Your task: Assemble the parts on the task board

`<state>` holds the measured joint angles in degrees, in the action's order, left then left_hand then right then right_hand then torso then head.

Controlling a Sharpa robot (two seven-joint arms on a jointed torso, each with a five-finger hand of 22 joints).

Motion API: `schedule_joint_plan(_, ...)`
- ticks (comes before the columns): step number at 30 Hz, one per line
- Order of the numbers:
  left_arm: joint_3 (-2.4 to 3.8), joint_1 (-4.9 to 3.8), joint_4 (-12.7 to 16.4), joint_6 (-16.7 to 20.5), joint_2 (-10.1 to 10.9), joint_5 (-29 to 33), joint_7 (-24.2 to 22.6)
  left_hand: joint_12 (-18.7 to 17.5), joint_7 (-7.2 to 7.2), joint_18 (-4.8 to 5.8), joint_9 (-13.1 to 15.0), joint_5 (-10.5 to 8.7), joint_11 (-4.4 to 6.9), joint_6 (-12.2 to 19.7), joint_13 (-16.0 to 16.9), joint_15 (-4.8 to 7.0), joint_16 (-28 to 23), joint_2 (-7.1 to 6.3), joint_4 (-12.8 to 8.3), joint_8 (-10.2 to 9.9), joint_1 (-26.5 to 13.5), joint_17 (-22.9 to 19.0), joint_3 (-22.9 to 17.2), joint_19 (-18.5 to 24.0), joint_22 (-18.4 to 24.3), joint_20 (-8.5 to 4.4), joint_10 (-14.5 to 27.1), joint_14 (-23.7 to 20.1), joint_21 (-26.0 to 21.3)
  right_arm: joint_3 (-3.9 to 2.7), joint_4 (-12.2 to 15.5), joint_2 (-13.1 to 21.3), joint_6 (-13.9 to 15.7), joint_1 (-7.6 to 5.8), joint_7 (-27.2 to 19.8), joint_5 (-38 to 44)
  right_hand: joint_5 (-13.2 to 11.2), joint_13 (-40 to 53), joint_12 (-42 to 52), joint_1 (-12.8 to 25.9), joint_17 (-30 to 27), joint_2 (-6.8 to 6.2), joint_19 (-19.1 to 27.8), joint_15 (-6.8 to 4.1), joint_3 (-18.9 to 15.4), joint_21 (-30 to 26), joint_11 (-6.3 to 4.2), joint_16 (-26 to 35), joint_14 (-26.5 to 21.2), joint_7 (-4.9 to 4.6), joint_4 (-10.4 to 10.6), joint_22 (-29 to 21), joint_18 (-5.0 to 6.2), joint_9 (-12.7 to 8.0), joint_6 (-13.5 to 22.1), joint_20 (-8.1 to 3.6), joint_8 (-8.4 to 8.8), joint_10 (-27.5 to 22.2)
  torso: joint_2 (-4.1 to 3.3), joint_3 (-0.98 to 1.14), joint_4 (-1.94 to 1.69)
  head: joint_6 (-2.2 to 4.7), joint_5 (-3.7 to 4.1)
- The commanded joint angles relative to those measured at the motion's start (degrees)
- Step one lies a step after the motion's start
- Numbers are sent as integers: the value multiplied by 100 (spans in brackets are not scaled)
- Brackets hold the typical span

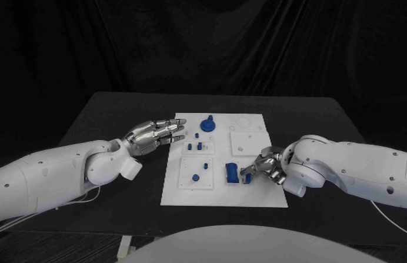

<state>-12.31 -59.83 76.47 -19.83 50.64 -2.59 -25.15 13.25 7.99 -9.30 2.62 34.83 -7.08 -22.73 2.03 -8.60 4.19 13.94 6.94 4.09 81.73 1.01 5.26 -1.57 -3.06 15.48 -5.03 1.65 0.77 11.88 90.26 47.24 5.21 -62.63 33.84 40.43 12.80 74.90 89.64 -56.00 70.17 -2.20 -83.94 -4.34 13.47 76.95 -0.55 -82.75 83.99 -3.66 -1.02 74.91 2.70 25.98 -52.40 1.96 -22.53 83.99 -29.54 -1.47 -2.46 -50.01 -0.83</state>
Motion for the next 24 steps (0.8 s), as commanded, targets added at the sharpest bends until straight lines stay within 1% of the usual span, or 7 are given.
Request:
schedule_joint_plan(1, 6, 12, -3, -84, -18, 13, -28, 18, 29, -112, 9, 21, -29, -21, 6, -19, 27, 10, 2, 39, -32, 5, -20, 25, 5, 25, 0, 25, 8, 5, 26, 0, -97, 28, 69, 22, -146, 1510, 36, 84, -6, -1, -156, 1, -89, -24, 8, 35, 269, -30, 41, 1088, 42, -11, 23, -7, -13, 601, 1, 1, 0, 1, -7)
schedule_joint_plan(3, 6, 15, -5, -87, -19, 13, -22, 18, 29, -112, 9, 21, -29, -21, 6, -19, 27, 10, 2, 39, -32, 5, -20, 25, 5, 25, 0, 25, 8, 5, 30, 5, -96, 28, 65, 33, -256, 1510, 36, 113, -15, -7, -156, 1, -166, -27, 7, 39, 268, -29, 101, 1088, 43, -21, 28, -7, -19, 601, 1, 1, 1, 1, -10)
schedule_joint_plan(4, 6, 16, -6, -87, -19, 13, -19, 18, 29, -112, 9, 21, -29, -21, 6, -19, 27, 10, 2, 39, -32, 5, -20, 25, 5, 25, 0, 25, 8, 5, 32, 6, -97, 28, 63, 36, -256, 1510, 36, 113, -15, -7, -156, 1, -166, -27, 7, 39, 268, -29, 101, 1088, 43, -21, 28, -7, -19, 601, 1, 1, 1, 1, -10)
schedule_joint_plan(7, 6, 20, -9, -89, -18, 13, -8, 18, 29, -112, 9, 21, -29, -21, 6, -19, 27, 10, 2, 39, -32, 5, -20, 25, 5, 25, 0, 25, 8, 5, 42, 19, -95, 28, 55, 53, -437, 1510, 36, 243, 50, -36, -148, -3, -330, -53, -2, 14, 280, -17, 251, 1081, 49, -26, 3, -8, -54, 601, 1, 0, 4, 1, -17)
schedule_joint_plan(9, 6, 23, -11, -89, -17, 13, -2, 18, 29, -112, 9, 21, -29, -21, 6, -19, 27, 10, 2, 39, -32, 5, -20, 25, 5, 25, 0, 25, 8, 5, 51, 30, -92, 27, 50, 89, -489, 1510, 36, 302, 88, -49, -144, -11, -410, -67, -11, -1, 286, -4, 329, 1077, 52, -17, -19, -13, -86, 601, 0, 0, 3, 1, -21)
schedule_joint_plan(13, 6, 28, -13, -91, -17, 13, 6, 18, 29, -112, 9, 21, -29, -21, 6, -19, 27, 10, 2, 39, -32, 5, -20, 25, 5, 25, 0, 25, 8, 4, 67, 49, -86, 27, 45, 138, -515, 1510, 36, 382, 134, -55, -142, -34, -561, -79, -41, -18, 292, 33, 484, 1075, 55, 57, -75, -31, -214, 601, 0, 0, 1, 1, -29)
schedule_joint_plan(24, 6, 38, -21, -99, -24, 13, 25, 15, 34, -112, 11, 25, -32, -36, 6, -20, 25, 12, -4, 43, -30, 4, -28, 26, 8, 26, 1, 23, 7, 4, 84, 80, -63, 26, 30, 170, -517, 1510, 36, 369, 161, 1, -135, -69, -709, -106, -83, -26, 294, 80, 635, 1068, 60, 254, -53, -65, -467, 601, 5, 1, 8, 1, -57)
